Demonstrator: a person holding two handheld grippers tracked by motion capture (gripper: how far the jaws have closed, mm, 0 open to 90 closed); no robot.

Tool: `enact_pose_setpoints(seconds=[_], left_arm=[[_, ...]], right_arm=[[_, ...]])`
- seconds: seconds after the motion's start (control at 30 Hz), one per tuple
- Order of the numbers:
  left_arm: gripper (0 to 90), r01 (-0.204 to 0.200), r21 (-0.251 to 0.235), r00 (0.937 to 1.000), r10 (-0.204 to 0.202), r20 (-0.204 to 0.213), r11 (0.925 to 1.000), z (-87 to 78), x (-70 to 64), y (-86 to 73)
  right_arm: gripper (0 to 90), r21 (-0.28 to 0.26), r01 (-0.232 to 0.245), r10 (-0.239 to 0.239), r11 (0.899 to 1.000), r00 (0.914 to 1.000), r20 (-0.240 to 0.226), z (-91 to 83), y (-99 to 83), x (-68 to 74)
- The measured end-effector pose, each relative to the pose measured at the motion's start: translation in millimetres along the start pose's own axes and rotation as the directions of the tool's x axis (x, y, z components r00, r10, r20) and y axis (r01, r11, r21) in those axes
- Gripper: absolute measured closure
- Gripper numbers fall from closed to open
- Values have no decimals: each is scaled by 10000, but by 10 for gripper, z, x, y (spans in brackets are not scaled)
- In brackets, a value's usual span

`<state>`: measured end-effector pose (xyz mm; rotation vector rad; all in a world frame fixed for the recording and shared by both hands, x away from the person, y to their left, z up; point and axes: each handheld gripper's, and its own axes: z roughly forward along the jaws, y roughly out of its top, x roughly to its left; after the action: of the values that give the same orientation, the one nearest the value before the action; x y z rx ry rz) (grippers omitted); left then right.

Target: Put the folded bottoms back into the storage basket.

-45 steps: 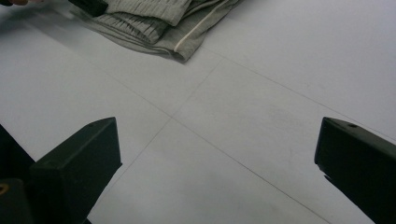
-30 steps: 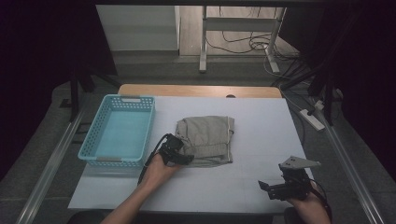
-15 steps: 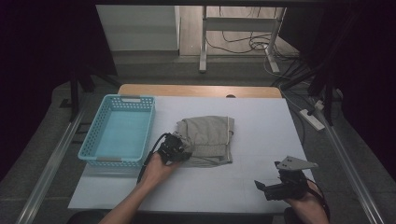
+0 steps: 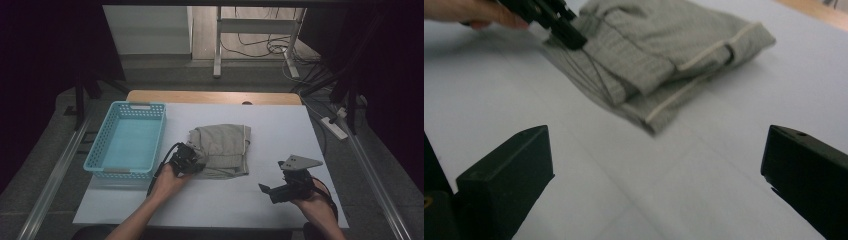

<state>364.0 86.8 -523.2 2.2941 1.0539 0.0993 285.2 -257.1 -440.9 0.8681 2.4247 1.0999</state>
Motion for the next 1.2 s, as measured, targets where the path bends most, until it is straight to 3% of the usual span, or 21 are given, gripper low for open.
enact_pose_setpoints(seconds=[0.13,0.27,0.53,0.7,0.97,1.2], left_arm=[[702,-37,-79,10000,38,73,10000,2,10,-11],[701,-75,-162,9999,77,124,9998,3,18,-22],[692,-248,-250,9997,247,-5,9994,6,2,-33],[691,-268,-230,9996,268,-28,9994,5,0,-32],[690,-290,-273,9996,290,0,9992,6,4,-36],[693,-294,-186,9996,292,-61,9994,5,-5,-26]], right_arm=[[4,-134,-12,3,9999,9980,-639,107,95,-20],[3,1,50,-50,10000,9977,-683,232,174,-42],[4,-27,-121,120,9999,9991,-401,487,358,-201],[3,234,-207,212,9995,9996,-206,658,451,-329],[3,470,-882,887,9950,9960,-87,874,582,-470],[3,652,-1024,1017,9926,9947,134,1017,678,-577]])
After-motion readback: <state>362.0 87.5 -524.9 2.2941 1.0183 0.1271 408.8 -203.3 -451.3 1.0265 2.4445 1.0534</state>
